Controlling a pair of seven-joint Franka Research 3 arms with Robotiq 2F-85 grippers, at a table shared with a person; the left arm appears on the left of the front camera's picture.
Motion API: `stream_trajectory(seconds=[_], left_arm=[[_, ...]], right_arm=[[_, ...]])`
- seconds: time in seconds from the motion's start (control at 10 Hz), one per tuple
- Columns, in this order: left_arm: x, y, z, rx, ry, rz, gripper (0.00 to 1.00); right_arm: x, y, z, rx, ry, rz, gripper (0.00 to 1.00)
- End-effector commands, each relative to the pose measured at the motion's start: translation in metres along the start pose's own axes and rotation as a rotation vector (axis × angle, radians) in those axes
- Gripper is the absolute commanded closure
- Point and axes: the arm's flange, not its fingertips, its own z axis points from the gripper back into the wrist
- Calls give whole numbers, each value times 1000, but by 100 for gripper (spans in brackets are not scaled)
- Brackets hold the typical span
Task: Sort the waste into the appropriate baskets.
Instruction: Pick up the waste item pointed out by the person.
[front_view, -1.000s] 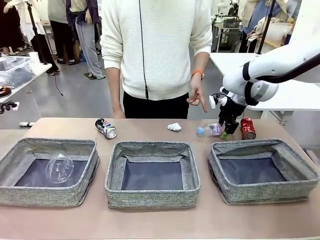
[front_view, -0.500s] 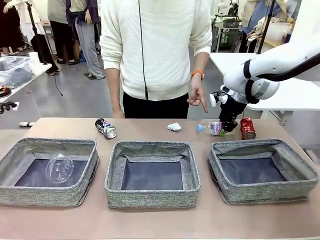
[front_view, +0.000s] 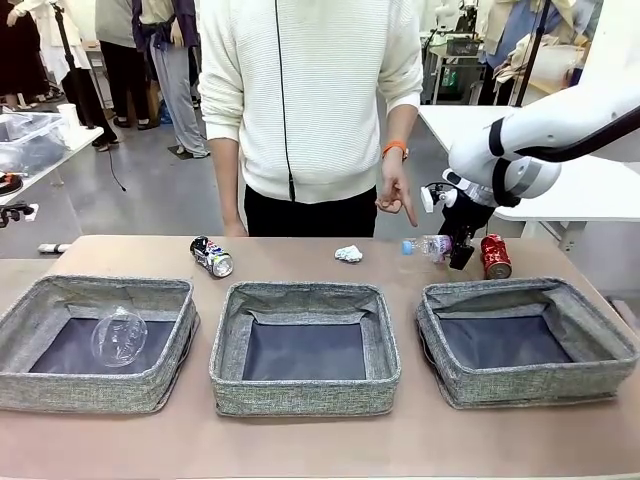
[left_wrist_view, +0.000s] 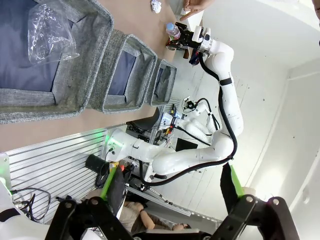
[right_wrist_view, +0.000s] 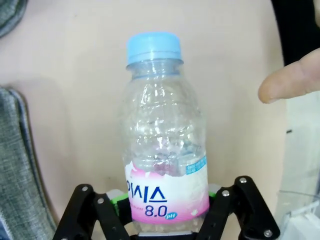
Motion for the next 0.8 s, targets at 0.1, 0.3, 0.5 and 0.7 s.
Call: stream_trajectory(seconds=[0.1, 0.3, 0.5, 0.7], left_arm=[[-2, -3, 0, -14, 5, -2, 0], [-2, -3, 0, -14, 5, -2, 0], [-2, -3, 0, -14, 5, -2, 0], [-2, -3, 0, -14, 5, -2, 0]], right_arm=[[-3, 12, 23, -9, 37, -132, 100], [-3, 38, 70, 8, -45, -360, 100], [18, 93, 133, -54, -151, -753, 100], [38, 139, 155, -289, -142, -909, 100]])
